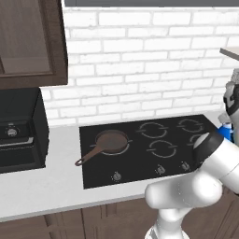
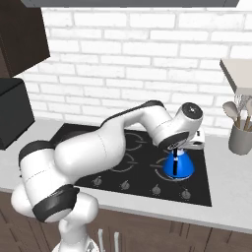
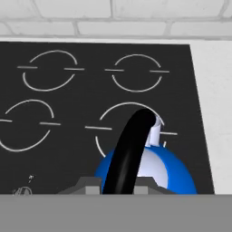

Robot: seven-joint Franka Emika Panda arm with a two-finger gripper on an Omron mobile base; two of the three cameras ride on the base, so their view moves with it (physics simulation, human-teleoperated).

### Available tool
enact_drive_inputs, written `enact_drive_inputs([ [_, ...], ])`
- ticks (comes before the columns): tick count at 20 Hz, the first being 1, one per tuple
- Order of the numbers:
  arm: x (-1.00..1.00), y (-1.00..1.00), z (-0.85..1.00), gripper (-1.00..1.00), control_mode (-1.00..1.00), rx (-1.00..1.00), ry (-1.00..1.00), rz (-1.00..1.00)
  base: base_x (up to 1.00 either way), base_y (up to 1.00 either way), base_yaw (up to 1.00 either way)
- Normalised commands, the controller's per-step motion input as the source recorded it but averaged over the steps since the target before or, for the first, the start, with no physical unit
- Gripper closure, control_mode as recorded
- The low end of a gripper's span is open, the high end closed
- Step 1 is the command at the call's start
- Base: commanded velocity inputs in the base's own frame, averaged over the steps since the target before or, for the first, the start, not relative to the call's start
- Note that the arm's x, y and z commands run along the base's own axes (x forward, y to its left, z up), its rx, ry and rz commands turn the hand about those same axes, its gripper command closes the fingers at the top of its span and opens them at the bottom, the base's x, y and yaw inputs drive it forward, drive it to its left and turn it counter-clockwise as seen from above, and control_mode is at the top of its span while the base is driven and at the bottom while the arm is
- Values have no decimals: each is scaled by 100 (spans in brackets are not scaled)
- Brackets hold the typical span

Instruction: Pick the kettle from the counter and place it on a stove burner. Then turn the burner on.

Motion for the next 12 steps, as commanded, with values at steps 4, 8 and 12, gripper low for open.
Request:
enact_drive_inputs([
  [4,31,19,-2,100,-100,2,0,0,0,0,0],
  [8,31,6,-6,100,-100,10,0,0,0,0,0],
  [12,30,5,-9,100,-100,17,0,0,0,0,0],
])
